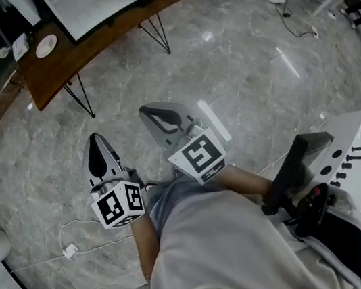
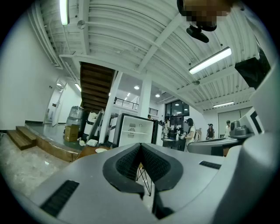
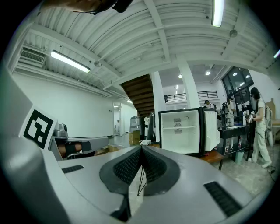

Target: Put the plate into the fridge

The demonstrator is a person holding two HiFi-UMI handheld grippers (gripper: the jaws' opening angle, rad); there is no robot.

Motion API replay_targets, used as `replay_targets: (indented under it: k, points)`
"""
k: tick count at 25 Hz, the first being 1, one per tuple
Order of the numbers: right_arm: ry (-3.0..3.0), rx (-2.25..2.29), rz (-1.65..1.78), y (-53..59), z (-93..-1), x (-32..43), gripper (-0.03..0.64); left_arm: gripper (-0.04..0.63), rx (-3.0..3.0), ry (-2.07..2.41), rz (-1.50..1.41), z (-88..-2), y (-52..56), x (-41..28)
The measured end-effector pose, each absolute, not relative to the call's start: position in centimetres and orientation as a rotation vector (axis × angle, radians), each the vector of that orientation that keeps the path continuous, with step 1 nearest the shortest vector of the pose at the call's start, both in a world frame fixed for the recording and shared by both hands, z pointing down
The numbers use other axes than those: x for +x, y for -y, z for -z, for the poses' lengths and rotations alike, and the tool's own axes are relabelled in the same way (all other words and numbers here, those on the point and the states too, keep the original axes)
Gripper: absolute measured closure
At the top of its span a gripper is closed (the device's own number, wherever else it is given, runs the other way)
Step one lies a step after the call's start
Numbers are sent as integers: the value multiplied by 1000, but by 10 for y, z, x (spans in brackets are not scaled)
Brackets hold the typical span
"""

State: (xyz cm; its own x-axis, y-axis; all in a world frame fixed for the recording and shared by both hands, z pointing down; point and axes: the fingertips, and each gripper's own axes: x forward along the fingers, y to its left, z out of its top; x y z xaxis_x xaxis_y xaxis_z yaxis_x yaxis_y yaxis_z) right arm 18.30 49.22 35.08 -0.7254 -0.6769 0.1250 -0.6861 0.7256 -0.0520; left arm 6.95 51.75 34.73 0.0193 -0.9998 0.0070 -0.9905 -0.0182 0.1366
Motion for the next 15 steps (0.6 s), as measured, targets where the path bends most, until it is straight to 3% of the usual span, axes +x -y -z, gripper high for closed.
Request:
replay_targets:
  k: [15]
  points:
    - [2798, 1155, -188, -497, -356, 186, 598, 577, 2174, 2105, 117, -346, -522, 67]
